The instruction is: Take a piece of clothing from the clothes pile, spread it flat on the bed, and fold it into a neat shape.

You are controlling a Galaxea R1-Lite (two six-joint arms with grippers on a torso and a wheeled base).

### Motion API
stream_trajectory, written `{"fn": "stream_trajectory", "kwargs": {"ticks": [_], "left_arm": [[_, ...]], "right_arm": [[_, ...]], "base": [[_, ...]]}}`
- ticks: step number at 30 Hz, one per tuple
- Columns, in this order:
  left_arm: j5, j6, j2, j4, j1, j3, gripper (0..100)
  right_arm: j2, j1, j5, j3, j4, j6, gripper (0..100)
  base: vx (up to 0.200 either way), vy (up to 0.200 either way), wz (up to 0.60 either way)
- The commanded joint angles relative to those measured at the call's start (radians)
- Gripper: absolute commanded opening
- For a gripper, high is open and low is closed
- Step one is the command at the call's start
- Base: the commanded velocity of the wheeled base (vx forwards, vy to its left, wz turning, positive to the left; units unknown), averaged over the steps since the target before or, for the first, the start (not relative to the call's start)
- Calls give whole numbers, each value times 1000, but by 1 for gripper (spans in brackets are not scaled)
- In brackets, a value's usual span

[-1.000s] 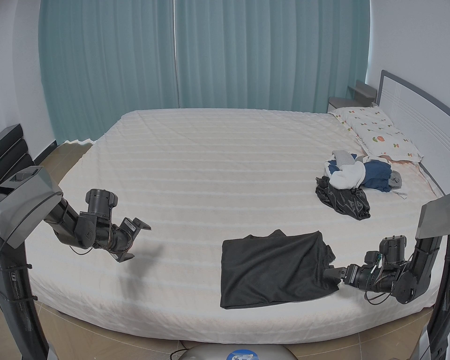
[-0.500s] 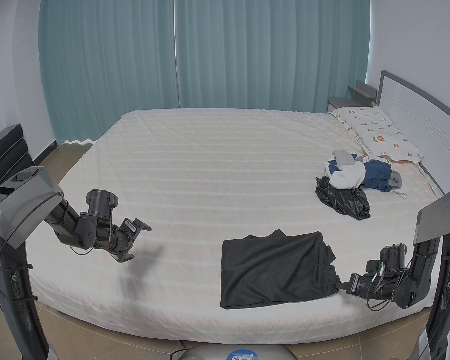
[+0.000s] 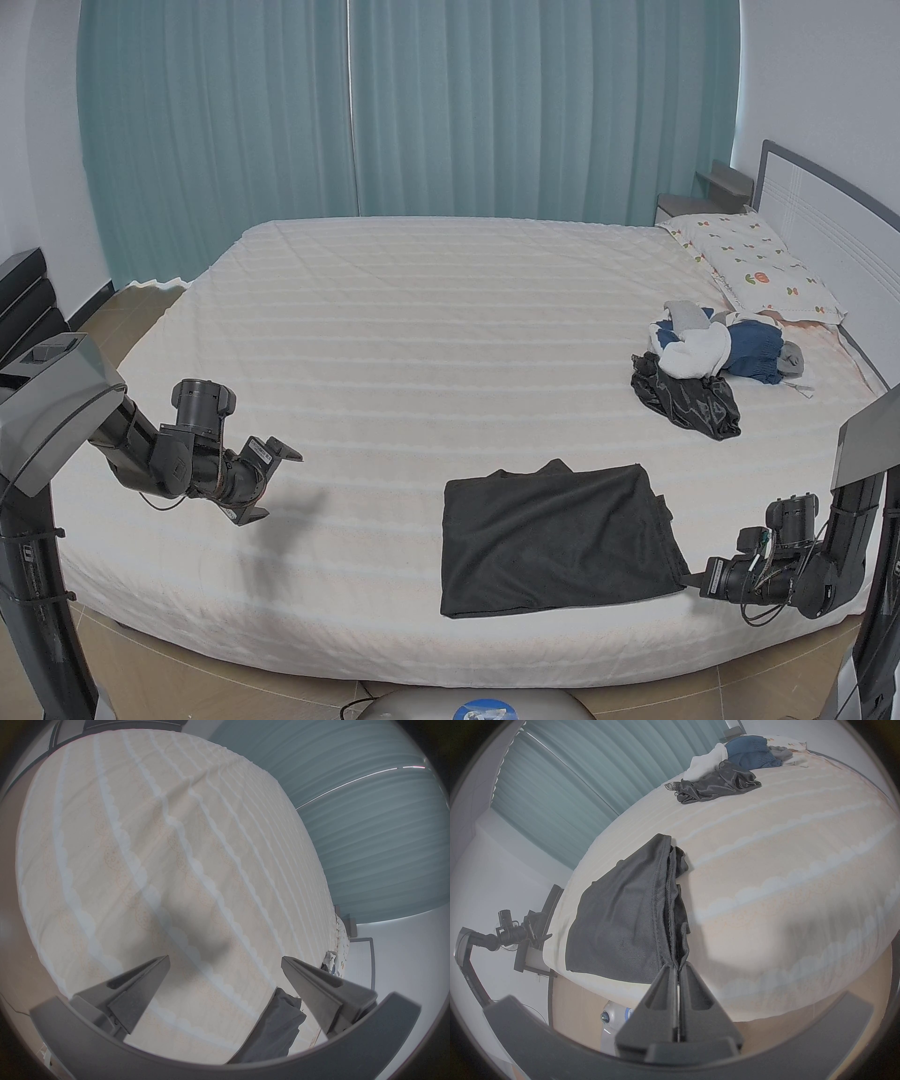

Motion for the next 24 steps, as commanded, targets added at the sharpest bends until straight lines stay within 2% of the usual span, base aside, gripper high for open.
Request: {"fn": "stream_trajectory", "kwargs": {"ticks": [1, 6, 13, 16, 17, 20, 24], "left_arm": [[-1, 0, 1, 0, 0, 0, 100], [1, -2, 1, 0, 0, 0, 100], [1, -2, 1, 0, 0, -2, 100], [1, -3, 1, 0, 0, 0, 100], [1, -3, 1, 1, 0, 0, 100], [1, -3, 1, 1, 0, 0, 100], [1, -3, 1, 1, 0, 0, 100]], "right_arm": [[26, -2, -1, -3, -1, -4, 100], [-28, -36, -28, 0, -1, -45, 100], [-78, -39, -30, -38, -47, -27, 100], [-75, -26, -28, -112, -45, 30, 100], [-60, 6, -25, -189, -33, 97, 100], [18, 53, -39, -357, 53, 202, 100], [104, 82, -51, -603, 212, 241, 100]], "base": [[0, 0, 0], [0, 0, 0], [0, 0, 0], [0, 0, 0], [0, 0, 0], [0, 0, 0], [0, 0, 0]]}}
